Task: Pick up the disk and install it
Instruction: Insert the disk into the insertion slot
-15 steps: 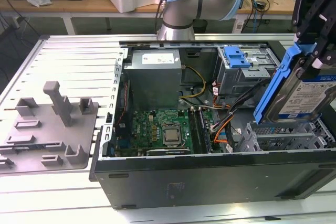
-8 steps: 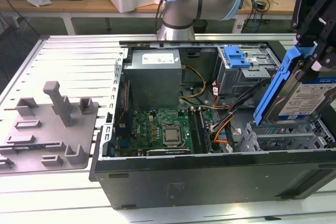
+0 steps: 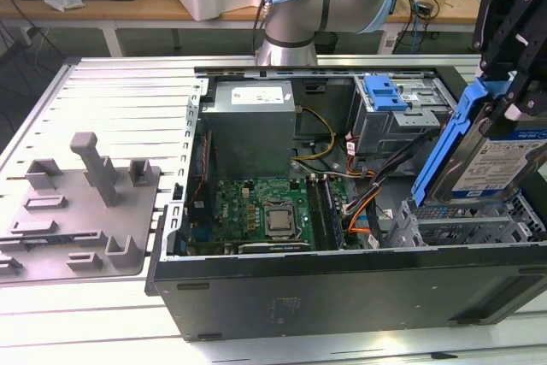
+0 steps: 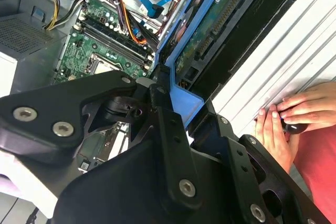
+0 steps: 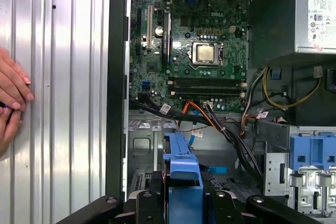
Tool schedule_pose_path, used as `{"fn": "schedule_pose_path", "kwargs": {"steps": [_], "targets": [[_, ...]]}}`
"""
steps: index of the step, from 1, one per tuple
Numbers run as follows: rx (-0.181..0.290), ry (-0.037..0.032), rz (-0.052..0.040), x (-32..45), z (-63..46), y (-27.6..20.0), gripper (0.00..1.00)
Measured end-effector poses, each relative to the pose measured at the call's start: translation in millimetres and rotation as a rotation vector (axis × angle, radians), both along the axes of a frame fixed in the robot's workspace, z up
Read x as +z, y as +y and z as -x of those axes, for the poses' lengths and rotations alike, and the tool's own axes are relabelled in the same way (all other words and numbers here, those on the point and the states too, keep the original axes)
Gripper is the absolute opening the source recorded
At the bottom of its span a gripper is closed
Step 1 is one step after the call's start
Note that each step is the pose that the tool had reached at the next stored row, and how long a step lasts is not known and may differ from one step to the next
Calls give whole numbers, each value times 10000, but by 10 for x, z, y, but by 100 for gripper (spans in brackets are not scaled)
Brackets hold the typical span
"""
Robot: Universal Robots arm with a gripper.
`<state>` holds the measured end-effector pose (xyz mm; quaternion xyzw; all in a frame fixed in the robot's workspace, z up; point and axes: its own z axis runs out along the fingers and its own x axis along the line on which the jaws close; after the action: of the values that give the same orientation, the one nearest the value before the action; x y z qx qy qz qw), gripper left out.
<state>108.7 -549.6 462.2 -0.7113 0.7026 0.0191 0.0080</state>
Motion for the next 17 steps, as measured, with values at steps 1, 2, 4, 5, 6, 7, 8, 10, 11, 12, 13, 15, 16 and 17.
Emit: {"fn": "schedule_pose_path", "kwargs": {"steps": [1,2,4,5,6,7,8,10,11,12,13,15,16,17], "targets": [[0,0,1,-3,0,0,37],[0,0,1,-7,0,0,37],[0,0,1,-19,0,0,37],[1,0,0,-23,0,0,37],[0,0,1,-28,0,0,37],[0,0,0,-31,0,0,37],[0,-1,1,-34,0,0,37],[0,0,1,-41,0,-3,37],[0,0,0,-43,0,-4,37],[0,0,0,-44,0,-6,37],[0,0,0,-47,0,-8,37],[0,0,1,-50,0,-10,37],[-1,0,-2,-54,0,-14,37],[-1,0,-1,-55,0,-16,37]]}}
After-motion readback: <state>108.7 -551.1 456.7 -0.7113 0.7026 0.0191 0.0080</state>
